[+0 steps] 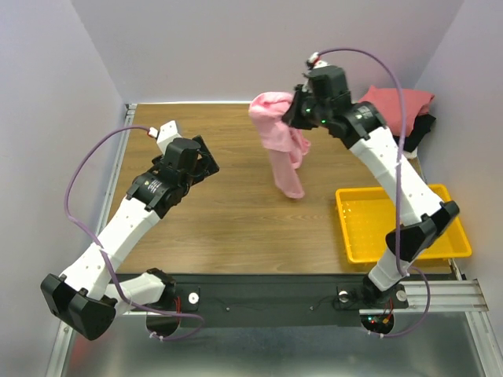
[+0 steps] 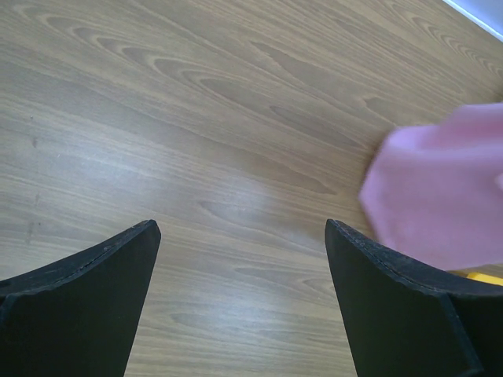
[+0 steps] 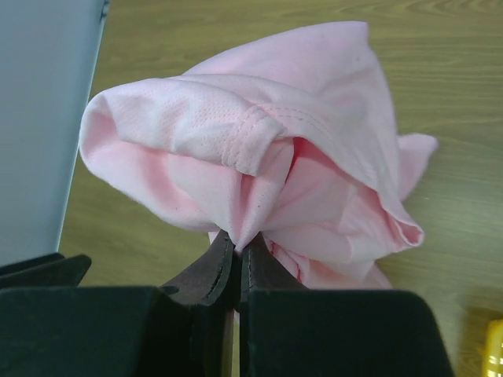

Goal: Fold and stack the t-shirts
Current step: Move the tshirt to the center of the board, then flatten the tshirt out

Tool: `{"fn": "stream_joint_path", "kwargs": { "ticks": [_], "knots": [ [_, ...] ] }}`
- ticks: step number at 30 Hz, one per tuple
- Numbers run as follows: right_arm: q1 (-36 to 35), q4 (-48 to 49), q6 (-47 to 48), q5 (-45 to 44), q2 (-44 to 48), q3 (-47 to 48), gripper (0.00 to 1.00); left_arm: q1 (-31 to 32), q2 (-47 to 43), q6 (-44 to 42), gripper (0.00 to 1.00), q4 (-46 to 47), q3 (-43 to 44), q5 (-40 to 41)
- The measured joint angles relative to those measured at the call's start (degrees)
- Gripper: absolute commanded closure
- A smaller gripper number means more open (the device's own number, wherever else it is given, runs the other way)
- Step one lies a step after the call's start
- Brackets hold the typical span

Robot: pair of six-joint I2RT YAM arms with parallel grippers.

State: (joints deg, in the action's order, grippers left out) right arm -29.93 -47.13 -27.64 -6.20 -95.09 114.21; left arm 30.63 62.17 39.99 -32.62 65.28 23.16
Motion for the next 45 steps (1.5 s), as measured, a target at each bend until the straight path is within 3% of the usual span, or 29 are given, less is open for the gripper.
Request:
{"fn": "stream_joint_path", "kwargs": {
  "ticks": [2, 3, 5, 10, 15, 22, 27, 38, 45],
  "knots": [
    [-3.21, 0.09, 0.39, -0.09, -2.05, 0.57, 0.94, 0.00, 0.00, 0.31, 0.01, -0.55, 0.00, 0.07],
    [-4.24, 0.07, 0.48, 0.00, -2.91, 0.68, 0.67, 0.00, -0.02, 0.42, 0.01, -0.81, 0.00, 0.17],
    [-5.11, 0.00, 1.03, 0.17, -4.20, 0.81, 0.39, -0.02, -0.22, 0.79, 0.01, -1.49, 0.00, 0.50],
    [-4.96, -1.09, 2.25, -0.59, -9.99, 2.19, 0.11, -0.37, -1.33, 1.25, 0.01, -2.49, 0.00, 0.90],
    [-4.63, -2.27, 3.98, -1.75, -10.38, -4.04, 0.08, -0.39, -1.62, 1.25, 0.01, -1.90, -0.94, 0.52],
    [-4.59, -0.50, 6.95, 3.65, -4.92, -21.94, 0.09, -0.39, 0.68, 1.66, 0.02, 0.59, -6.32, -2.43],
    [-4.59, 0.66, 6.69, 7.04, -1.70, -32.33, 0.09, -0.39, 6.67, 1.46, 0.09, 5.77, -7.41, -6.36],
    [-4.59, 4.42, 4.35, 11.76, 1.33, -38.66, 0.09, 0.37, 27.89, -3.76, 0.15, 16.96, -1.11, -11.96],
    [-4.59, 5.38, 3.30, 13.33, 3.15, -41.31, 0.09, 1.09, 33.83, -6.34, 0.19, 19.50, 2.45, -12.20]
  ]
}}
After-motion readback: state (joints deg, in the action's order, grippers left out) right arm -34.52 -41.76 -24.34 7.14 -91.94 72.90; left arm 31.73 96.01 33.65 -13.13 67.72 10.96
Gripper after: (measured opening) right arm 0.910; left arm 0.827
